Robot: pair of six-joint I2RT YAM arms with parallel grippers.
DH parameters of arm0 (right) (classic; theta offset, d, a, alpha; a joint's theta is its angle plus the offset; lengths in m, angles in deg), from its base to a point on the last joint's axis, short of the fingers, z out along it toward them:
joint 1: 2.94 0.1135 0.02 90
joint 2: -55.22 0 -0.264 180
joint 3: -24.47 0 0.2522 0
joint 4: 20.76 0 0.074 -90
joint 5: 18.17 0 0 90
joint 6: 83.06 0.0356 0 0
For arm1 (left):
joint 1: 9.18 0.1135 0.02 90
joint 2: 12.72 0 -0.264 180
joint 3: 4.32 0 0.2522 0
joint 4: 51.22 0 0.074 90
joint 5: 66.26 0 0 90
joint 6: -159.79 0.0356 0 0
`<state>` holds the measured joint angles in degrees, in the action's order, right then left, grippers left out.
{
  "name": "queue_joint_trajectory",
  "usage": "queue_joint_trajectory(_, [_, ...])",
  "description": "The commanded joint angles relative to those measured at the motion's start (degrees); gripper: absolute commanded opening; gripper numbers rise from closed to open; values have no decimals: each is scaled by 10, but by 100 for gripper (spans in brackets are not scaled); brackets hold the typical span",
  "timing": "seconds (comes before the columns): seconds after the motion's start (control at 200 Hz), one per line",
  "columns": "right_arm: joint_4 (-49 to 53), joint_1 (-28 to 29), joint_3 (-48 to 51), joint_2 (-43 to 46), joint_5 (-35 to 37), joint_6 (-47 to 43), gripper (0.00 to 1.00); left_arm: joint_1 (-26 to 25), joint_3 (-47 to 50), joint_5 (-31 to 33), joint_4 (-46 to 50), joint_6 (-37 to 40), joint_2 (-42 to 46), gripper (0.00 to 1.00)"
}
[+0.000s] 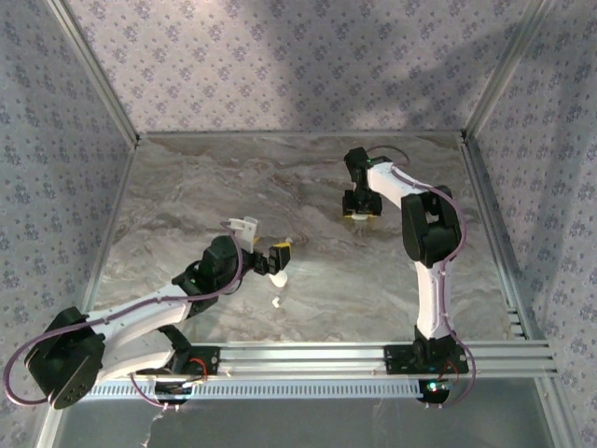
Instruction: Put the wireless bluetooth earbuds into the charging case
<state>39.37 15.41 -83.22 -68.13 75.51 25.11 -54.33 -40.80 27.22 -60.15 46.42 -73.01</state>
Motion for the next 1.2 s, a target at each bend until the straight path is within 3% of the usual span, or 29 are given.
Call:
queue_joint_trajectory(0.0, [24,-5,-13,-22,-13,-16,63,-3,-23,-5,-17,5,-4,100])
queue_joint_trajectory(0.34, [22,-3,9,28,-13,-10,81,-3,-26,-8,-17,3,-14,100])
queue_joint_trajectory(0.65, [-31,28,139,197,-16,19,100,-3,-11,8,-9,12,49,100])
queue_joint_trajectory(1.004, [-92,132,339,421,-8,62,100,-3,17,80,33,52,198,100])
queue_joint_trajectory(1.194, [-128,193,405,487,-22,92,100,11,19,99,42,44,200,100])
